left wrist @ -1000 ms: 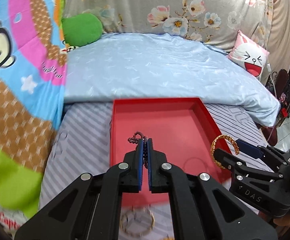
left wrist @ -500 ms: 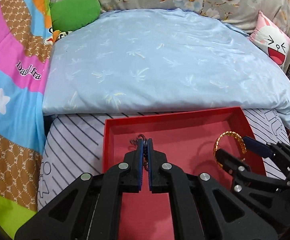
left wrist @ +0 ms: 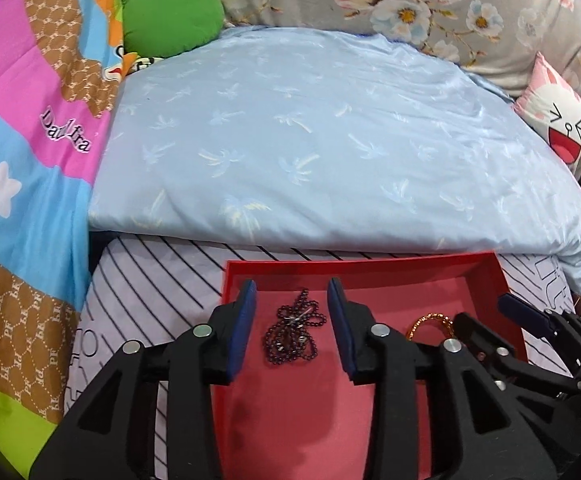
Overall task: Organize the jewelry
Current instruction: 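Carry both bracelets into the red tray and open both grippers, then withdraw both open grippers from the tray toward the remaining bracelets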
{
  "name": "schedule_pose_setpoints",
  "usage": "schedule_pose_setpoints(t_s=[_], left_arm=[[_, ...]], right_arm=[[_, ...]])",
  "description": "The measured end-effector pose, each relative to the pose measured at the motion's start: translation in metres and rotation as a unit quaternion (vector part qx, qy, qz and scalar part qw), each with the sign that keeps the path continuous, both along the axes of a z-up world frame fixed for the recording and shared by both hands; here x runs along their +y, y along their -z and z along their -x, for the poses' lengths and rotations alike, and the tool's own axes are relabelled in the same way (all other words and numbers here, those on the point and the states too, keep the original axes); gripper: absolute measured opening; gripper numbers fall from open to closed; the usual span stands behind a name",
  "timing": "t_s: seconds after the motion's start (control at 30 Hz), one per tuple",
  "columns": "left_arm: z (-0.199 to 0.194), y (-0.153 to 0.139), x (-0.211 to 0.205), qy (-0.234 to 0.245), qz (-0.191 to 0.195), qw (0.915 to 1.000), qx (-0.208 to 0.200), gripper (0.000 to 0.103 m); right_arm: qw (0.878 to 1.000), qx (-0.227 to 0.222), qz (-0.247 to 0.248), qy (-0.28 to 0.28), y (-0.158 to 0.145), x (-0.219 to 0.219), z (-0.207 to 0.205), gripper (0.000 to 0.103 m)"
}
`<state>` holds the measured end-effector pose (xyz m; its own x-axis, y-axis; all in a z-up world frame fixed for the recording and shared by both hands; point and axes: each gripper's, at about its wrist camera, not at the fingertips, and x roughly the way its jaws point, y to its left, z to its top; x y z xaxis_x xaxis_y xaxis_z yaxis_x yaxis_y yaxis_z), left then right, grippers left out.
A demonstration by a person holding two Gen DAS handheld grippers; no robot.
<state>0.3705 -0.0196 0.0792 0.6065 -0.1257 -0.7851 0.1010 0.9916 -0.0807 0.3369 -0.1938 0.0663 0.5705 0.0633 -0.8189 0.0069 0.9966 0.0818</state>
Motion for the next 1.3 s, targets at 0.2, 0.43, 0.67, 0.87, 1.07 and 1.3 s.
schedule_pose_setpoints(t_s=[0.2, 0.43, 0.67, 0.87, 1.07, 1.3], left_arm=[[0.021, -0.019, 0.025, -0.021, 0.016, 0.9996, -0.013, 0.036], [0.065, -0.033, 0.046, -0.034, 0.015, 0.9990, -0.023, 0.037], [0.119, -0.042, 0.052, -0.030, 0.022, 0.9989, -0.030, 0.037], [0.162, -0.039, 0.053, -0.023, 0.032, 0.9989, -0.024, 0.037], [0.200, -0.021, 0.050, -0.017, 0.033, 0.9993, -0.008, 0.038], [0.239, 0.001, 0.048, -0.011, 0.027, 0.9996, 0.002, 0.043]], right_arm=[[1.000, -0.015, -0.009, -0.001, -0.018, -0.002, 0.028, 0.058], [1.000, -0.027, -0.012, -0.004, -0.033, 0.003, 0.076, 0.059], [0.999, -0.030, -0.019, -0.001, -0.043, 0.004, 0.129, 0.059], [0.999, -0.022, -0.028, 0.010, -0.040, -0.001, 0.173, 0.059], [0.999, -0.020, -0.019, 0.021, -0.034, -0.005, 0.211, 0.059], [0.999, -0.016, -0.002, 0.028, -0.021, -0.008, 0.247, 0.059]])
